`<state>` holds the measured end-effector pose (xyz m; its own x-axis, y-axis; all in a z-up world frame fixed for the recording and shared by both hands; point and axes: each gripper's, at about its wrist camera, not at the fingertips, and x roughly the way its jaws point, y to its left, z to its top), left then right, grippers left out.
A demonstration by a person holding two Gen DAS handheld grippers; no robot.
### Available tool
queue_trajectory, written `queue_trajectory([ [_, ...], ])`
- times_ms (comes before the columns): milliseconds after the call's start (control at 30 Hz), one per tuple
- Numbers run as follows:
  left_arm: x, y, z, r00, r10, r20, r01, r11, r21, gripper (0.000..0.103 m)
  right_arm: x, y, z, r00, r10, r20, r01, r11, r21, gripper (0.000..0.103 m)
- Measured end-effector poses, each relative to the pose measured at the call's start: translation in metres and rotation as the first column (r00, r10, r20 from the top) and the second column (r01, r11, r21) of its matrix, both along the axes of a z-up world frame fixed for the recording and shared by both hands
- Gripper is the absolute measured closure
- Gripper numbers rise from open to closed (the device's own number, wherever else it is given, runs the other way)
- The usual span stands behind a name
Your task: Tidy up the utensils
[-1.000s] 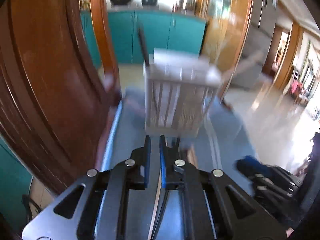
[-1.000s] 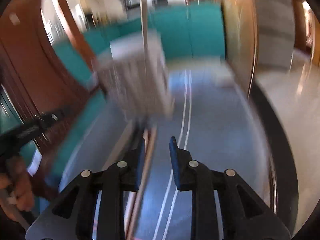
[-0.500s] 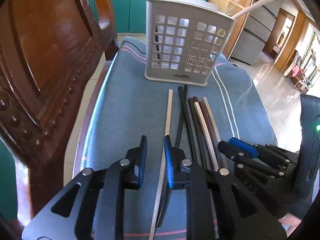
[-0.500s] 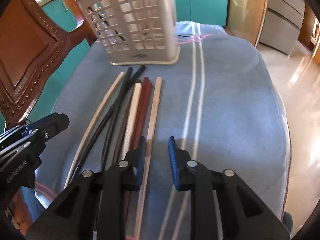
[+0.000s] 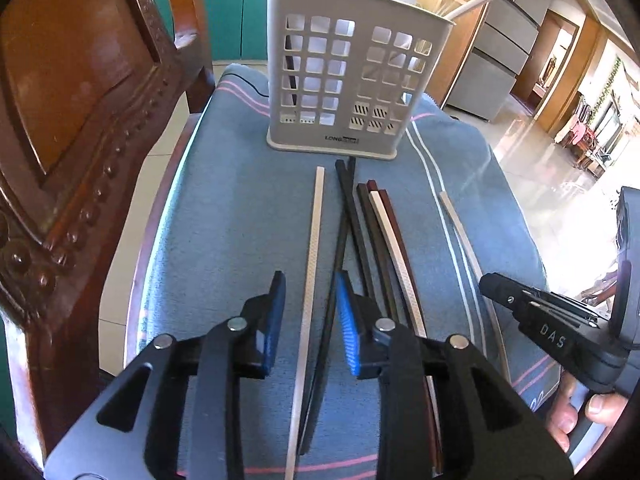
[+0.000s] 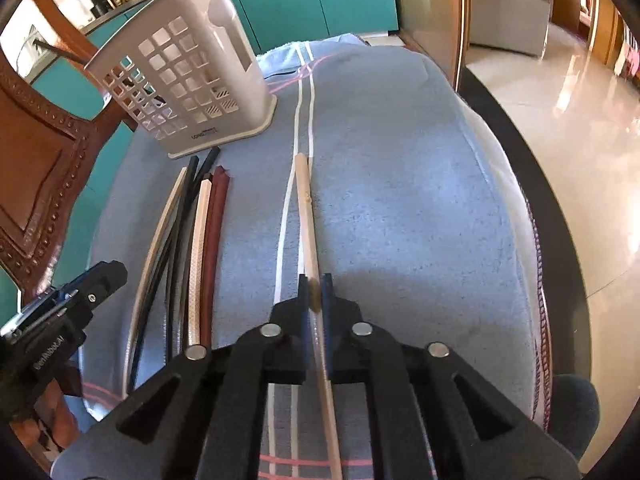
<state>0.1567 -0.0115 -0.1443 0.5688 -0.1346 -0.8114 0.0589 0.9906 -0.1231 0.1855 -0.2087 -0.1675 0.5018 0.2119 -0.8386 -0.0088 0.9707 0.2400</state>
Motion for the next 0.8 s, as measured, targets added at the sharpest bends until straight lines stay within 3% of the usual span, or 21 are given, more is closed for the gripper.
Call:
queue_trajectory([
  [100,0.000,-0.001,-0.001,1.000,-0.005,-0.003,0.005,1.000,0.006,0.073,0.003,0.008,-0.002,0.999,0.025,0.022,-0.024,0.999,-0.048,0.080],
  [167,0.002,-0.002,-0.003,1.000,-0.007,-0.006,0.007,1.000,0.010,0.070,0.004,0.014,-0.001,0.998,0.050,0.032,-0.047,0.997,-0.063,0.067],
  [300,0.004,-0.005,-0.006,1.000,-0.011,-0.014,0.011,1.000,0.017,0.070,0.002,0.025,-0.002,0.995,0.085,0.052,-0.078,0.989,-0.123,0.063],
  [333,0.005,-0.006,-0.007,1.000,-0.012,-0.016,0.013,1.000,0.019,0.070,0.001,0.027,-0.003,0.994,0.090,0.059,-0.081,0.987,-0.139,0.064],
  [400,0.005,-0.007,-0.007,1.000,-0.015,-0.018,0.015,1.000,0.023,0.070,0.001,0.027,-0.003,0.994,0.087,0.067,-0.076,0.985,-0.153,0.079],
  [433,0.006,-0.008,-0.008,1.000,-0.016,-0.018,0.016,1.000,0.025,0.069,0.000,0.025,-0.003,0.994,0.082,0.069,-0.071,0.985,-0.157,0.092],
  [467,0.006,-0.008,-0.008,1.000,-0.015,-0.018,0.016,1.000,0.026,0.069,0.000,0.022,-0.003,0.995,0.080,0.066,-0.070,0.987,-0.143,0.097],
  [800,0.010,-0.011,-0.008,1.000,-0.016,-0.018,0.017,0.999,0.034,0.067,-0.013,-0.009,0.007,0.998,0.021,0.067,-0.021,1.000,0.002,0.097],
])
